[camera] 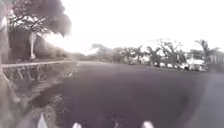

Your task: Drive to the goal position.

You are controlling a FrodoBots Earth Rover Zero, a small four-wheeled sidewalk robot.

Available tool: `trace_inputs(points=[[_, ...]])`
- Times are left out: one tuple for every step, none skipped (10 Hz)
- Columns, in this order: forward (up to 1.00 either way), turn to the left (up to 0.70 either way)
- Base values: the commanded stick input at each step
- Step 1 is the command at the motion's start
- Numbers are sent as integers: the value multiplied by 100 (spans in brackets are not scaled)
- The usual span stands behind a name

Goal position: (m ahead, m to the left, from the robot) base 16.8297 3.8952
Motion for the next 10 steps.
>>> trace_inputs(points=[[70,0],[70,0],[70,0],[70,0],[70,0],[70,0],[70,0],[70,0],[70,0],[70,0]])
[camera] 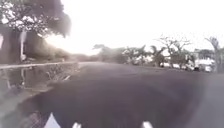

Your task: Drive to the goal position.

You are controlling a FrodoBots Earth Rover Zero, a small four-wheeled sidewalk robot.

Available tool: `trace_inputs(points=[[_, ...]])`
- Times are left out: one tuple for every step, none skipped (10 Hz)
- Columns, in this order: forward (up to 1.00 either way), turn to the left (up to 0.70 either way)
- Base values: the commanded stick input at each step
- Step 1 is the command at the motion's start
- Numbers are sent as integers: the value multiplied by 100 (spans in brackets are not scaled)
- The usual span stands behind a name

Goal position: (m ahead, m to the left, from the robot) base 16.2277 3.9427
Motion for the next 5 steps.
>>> trace_inputs(points=[[70,0],[70,0],[70,0],[70,0],[70,0]])
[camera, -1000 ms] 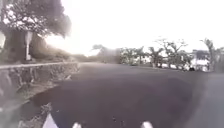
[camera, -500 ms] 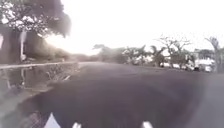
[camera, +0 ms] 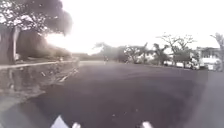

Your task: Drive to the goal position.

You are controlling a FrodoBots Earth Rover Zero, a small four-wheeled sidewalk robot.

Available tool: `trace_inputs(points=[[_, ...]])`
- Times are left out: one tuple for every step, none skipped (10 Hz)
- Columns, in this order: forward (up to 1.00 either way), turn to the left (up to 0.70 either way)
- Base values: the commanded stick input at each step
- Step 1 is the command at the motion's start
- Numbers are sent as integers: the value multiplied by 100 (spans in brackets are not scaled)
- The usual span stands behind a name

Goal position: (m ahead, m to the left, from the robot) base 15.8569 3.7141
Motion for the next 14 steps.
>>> trace_inputs(points=[[70,0],[70,0],[70,0],[70,0],[70,0],[70,0],[70,0],[70,0],[70,0],[70,0],[70,0],[70,0],[70,0],[70,0]])
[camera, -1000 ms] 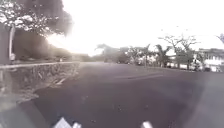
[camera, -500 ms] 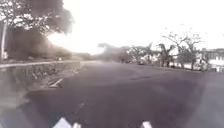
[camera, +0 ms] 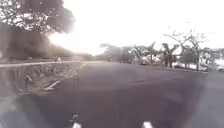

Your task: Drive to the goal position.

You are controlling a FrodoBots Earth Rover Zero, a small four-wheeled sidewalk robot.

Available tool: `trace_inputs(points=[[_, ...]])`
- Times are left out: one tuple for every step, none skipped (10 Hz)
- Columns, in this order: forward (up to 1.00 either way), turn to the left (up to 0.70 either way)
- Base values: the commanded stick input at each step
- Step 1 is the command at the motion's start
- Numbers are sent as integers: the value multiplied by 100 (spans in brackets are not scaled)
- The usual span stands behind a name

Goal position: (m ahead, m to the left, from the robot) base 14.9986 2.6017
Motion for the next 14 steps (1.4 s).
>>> trace_inputs(points=[[70,0],[70,5],[70,16],[70,28],[70,32],[70,23],[70,15],[70,0],[70,0],[70,0],[70,0],[70,0],[70,0],[70,0]])
